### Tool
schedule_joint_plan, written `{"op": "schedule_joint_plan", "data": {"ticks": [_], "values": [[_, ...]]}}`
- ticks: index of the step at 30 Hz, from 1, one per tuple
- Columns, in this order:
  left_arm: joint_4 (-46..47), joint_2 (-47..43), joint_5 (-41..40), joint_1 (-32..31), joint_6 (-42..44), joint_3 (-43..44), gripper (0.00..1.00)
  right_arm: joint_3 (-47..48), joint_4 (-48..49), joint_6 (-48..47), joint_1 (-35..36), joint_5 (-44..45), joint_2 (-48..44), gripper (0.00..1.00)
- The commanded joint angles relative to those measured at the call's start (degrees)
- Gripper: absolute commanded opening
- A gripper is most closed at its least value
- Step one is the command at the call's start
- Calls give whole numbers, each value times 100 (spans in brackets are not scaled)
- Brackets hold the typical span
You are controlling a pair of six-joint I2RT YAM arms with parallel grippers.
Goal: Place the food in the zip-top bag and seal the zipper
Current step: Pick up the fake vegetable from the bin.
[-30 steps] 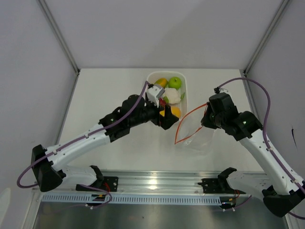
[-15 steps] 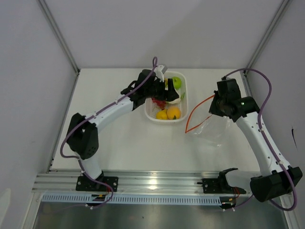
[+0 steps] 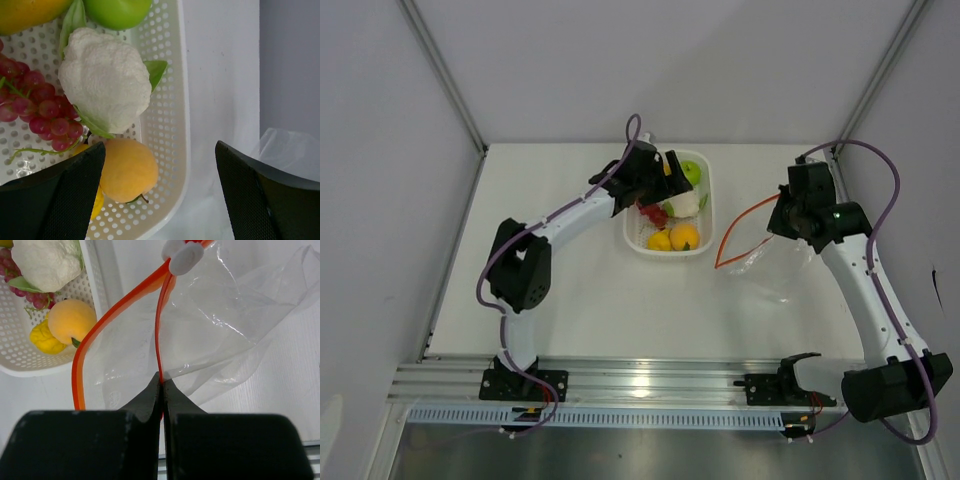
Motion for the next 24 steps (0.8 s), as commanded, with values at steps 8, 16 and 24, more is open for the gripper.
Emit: {"op": "schedule_joint_plan", "data": {"ticks": [8,16,24], "values": [[505,94,-673,154,-1987,-507,86,-29,256,-141,-219,-264,-395,0],[347,366,-884,163,-2867,-375,83,-38,309,-115,-236,-299,-474,0],[434,849,-867,154,-3228,-32,81,-38,353,-158,-245,-308,-518,0]]}}
